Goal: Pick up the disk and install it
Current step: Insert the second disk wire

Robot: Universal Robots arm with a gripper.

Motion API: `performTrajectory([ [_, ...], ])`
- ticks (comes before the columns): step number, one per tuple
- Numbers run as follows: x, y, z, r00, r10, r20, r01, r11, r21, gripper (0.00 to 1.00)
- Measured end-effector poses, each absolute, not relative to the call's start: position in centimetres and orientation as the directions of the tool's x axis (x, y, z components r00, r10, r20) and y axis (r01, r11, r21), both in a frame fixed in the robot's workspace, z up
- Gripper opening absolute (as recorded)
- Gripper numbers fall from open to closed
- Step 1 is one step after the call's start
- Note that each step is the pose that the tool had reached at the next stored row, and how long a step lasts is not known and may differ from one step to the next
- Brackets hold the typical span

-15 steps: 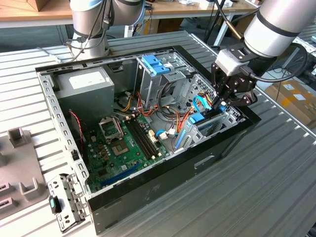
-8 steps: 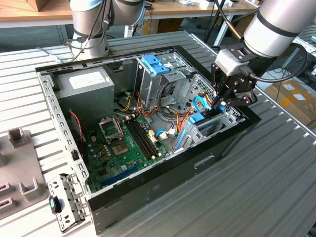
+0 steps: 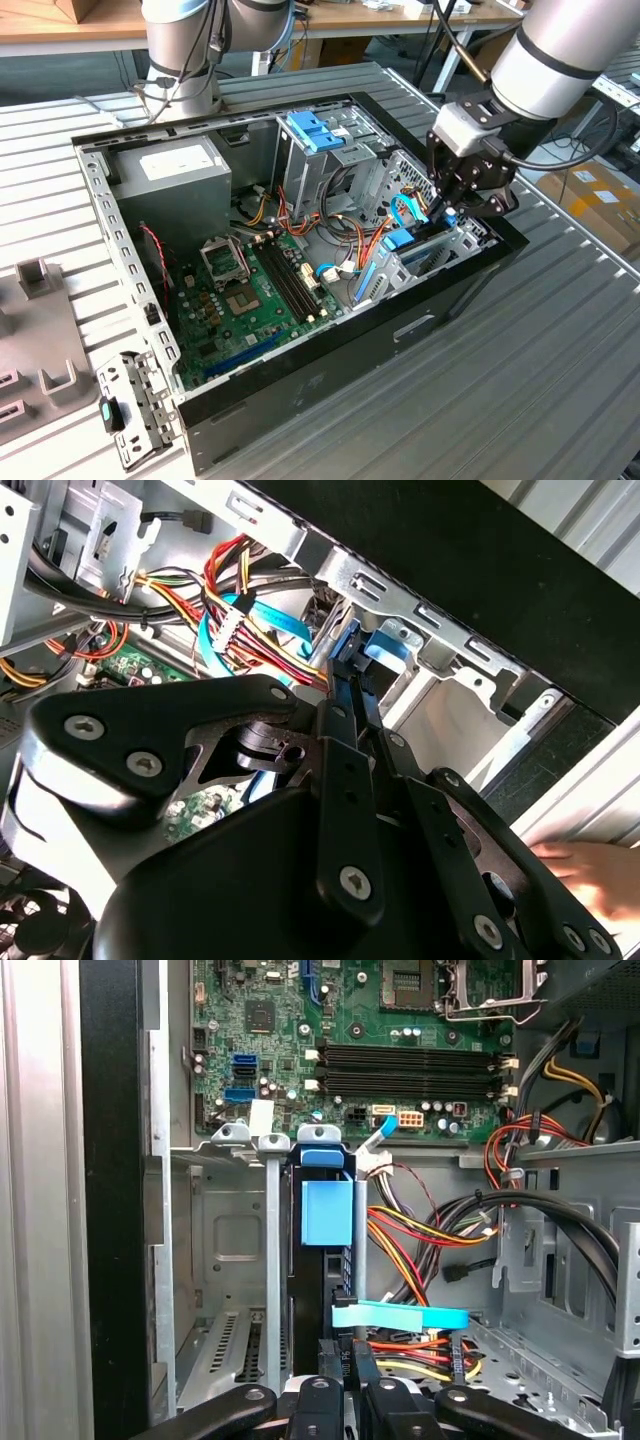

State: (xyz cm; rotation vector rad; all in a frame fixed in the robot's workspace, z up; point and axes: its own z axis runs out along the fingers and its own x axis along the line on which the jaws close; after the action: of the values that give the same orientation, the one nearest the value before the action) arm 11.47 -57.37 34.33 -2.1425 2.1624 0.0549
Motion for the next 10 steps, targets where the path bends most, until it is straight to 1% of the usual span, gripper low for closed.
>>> performTrajectory([
  [10,11.46,-57.37,33.88,-0.010,-0.996,-0.093,-0.999,0.015,-0.043,0.16],
])
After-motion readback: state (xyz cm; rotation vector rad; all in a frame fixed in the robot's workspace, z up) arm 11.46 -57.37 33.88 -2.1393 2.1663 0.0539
